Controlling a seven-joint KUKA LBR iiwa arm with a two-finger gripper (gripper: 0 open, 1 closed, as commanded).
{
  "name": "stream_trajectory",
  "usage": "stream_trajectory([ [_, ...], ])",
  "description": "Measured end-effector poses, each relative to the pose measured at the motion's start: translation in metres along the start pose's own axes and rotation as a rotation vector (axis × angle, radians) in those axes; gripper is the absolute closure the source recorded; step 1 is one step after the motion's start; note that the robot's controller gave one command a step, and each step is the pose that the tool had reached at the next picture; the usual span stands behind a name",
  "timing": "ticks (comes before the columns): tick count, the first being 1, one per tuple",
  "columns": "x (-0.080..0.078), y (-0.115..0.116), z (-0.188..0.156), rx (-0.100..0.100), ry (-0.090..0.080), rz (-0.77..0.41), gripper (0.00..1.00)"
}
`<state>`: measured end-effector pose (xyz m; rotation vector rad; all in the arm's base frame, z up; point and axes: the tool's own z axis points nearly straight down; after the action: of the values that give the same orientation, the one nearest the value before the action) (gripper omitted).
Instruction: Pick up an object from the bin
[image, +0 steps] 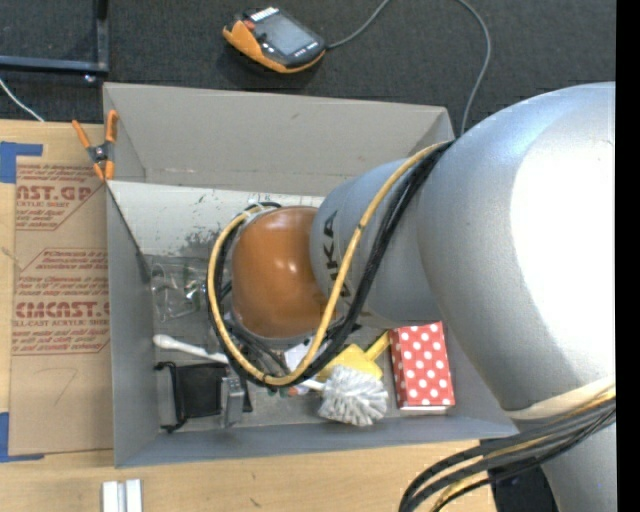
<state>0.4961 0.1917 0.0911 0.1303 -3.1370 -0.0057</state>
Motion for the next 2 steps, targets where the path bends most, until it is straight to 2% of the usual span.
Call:
stream_trajectory([
  [1, -0.006, 0.012, -0.069, 0.001, -0.004, 0.003, 0.00],
  [2, 0.007, 0.007, -0.007, 0.000, 0.004, 0.111, 0.00],
])
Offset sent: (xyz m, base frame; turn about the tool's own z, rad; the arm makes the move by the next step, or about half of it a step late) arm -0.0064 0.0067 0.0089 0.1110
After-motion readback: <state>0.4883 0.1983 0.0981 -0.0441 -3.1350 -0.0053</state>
